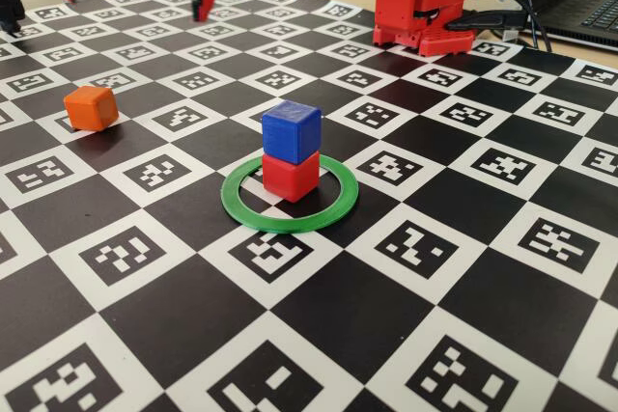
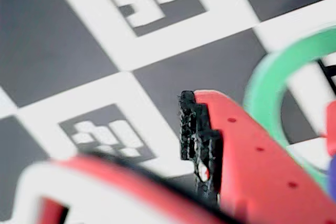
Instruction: Grab the red cube then put it in the green circle then put the blue cube on top and finally the orange cube on top
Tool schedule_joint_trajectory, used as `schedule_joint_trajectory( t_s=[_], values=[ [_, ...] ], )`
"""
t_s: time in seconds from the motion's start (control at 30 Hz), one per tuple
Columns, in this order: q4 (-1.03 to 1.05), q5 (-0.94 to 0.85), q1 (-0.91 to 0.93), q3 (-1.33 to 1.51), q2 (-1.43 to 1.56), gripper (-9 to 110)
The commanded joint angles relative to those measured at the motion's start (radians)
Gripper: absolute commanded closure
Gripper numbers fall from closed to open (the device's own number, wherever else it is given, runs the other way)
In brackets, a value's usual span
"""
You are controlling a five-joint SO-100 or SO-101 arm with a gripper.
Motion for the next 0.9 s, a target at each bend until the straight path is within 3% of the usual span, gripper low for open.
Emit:
schedule_joint_trajectory(
  t_s=[0.0, 0.87],
  values=[
    [0.006, 0.011, 0.029, -0.13, -0.015, 55],
    [-0.063, 0.109, 0.15, -0.37, -0.324, 55]
  ],
)
